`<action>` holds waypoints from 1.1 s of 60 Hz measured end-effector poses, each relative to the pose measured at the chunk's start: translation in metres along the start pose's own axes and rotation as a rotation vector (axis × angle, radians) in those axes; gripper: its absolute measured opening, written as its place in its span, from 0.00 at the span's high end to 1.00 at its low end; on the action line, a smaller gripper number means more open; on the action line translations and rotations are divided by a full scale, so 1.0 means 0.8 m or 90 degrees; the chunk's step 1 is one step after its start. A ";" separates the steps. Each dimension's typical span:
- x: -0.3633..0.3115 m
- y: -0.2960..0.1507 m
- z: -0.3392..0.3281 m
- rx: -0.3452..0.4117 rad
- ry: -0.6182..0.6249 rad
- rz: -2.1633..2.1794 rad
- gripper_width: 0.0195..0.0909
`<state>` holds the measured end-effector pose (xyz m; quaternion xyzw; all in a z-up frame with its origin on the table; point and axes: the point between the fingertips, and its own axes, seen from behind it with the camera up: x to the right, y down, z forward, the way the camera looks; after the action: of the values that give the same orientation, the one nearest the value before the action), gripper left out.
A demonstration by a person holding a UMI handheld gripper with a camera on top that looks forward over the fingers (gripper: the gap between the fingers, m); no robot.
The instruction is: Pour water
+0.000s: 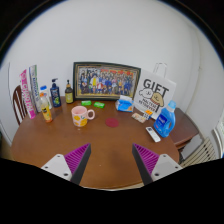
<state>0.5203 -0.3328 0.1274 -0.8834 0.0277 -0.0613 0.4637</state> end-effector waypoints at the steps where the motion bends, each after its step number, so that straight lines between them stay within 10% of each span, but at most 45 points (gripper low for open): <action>1: -0.004 0.001 -0.001 -0.002 -0.003 0.000 0.07; 22: -0.186 -0.011 0.050 -0.016 -0.080 -0.039 0.07; 56: -0.550 -0.138 0.294 0.118 -0.194 0.016 0.09; 62: -0.564 -0.142 0.340 0.131 -0.190 0.024 0.23; 66: -0.573 -0.144 0.358 0.143 -0.194 0.019 0.53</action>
<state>0.1034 0.0153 0.0234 -0.8245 -0.0366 0.0778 0.5592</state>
